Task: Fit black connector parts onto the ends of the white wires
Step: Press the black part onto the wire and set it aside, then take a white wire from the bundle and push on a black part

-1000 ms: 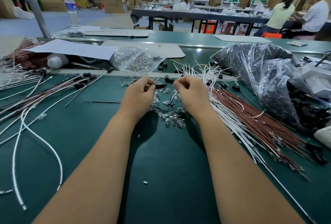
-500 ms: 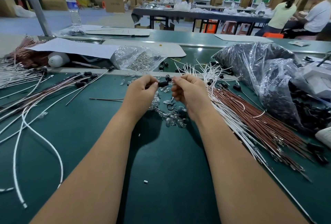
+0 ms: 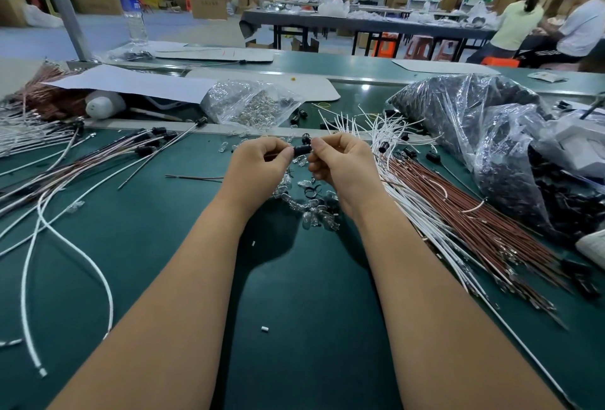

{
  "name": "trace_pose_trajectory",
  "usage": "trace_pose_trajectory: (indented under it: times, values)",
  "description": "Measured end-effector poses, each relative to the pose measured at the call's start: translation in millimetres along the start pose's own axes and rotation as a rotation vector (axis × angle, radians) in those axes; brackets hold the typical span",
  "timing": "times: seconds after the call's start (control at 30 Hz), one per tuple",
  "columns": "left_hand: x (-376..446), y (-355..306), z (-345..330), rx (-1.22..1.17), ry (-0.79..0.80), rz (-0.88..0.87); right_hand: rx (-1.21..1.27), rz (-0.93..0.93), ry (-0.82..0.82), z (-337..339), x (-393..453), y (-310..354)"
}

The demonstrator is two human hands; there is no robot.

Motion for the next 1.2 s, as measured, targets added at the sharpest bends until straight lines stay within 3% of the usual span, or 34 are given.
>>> trace_pose_trajectory:
  times: [0.27,0.53,0.83,1.03,1.2]
  values:
    - [-1.6,0.2,-3.6,0.006,-0.03,-0.013,-0.028,0.046,-0.017,0.7,-1.9,-3.8]
    - [0.3,1.9,-4.6,-0.168,-0.067,0.069,0.032,0.052,0.073,-3.0,-2.4,-2.8]
    - [3.7,-7.0,-5.6,-0.144,-0.12,-0.026,-0.015,0.114,-0.1,-18.8,-5.9,2.6]
    - [2.3,-10.4,11.0,0.079,-0.012,-0.019,0.069,0.165,-0.263,-5.0,-8.0,10.0]
    - [12.0,-25.4,32.8,0.309,0.336,0.273,0.024,0.178,-0.387,6.4,-6.4,9.9]
Point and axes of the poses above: each hand's wrist, its own x-axis towards the middle knuckle, its own z-axis out of the back of the hand, y = z × x, the point moved 1 cm from there along x, towards the middle knuckle, and after that the axes turned 3 degrees about -x, right-handed, at the moved point
